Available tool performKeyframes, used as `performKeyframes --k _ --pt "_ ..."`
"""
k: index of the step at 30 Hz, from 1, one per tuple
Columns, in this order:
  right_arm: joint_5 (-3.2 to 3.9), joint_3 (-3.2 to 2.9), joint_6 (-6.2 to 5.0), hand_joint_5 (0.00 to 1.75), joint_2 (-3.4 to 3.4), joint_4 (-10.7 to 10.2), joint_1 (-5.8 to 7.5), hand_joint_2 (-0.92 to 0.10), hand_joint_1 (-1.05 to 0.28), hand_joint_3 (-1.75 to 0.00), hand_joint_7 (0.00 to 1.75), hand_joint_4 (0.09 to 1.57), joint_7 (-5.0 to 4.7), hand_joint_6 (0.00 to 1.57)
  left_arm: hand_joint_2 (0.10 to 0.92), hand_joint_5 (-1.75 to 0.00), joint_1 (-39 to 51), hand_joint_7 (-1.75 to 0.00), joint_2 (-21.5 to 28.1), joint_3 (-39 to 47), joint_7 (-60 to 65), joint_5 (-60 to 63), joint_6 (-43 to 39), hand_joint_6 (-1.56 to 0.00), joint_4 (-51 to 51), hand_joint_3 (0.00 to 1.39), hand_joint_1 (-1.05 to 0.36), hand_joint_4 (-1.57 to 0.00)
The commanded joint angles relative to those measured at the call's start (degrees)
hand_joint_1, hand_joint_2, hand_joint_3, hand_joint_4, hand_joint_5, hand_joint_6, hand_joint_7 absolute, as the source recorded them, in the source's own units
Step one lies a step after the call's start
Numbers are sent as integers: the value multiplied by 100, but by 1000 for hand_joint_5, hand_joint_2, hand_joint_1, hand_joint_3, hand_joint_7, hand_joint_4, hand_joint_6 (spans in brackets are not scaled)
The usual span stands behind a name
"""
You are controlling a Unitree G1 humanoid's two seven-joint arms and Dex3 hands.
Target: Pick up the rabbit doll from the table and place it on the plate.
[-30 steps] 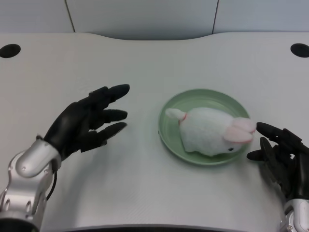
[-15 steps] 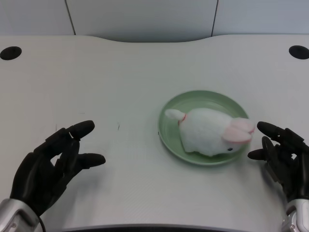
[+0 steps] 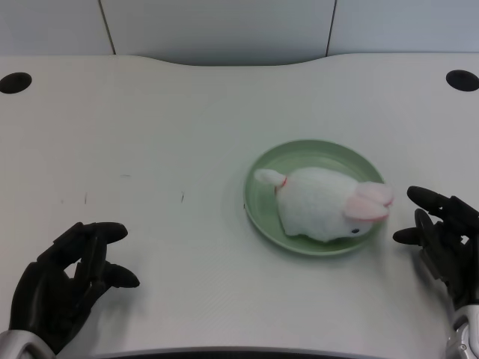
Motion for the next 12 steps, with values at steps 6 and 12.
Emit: performKeyframes --k 6,12 --pt "-25 14 15 1012 -97 49 -53 -921 -351 -344 374 792 -99 879 921 -1746 -95 -1452 15 148 108 -23 33 -449 219 564 -619 -510" --pt "135 -75 142 994 -83 44 -81 -921 -354 -354 374 785 42 881 921 -1746 -104 -1486 -13 127 112 42 -56 -420 321 562 -623 -495"
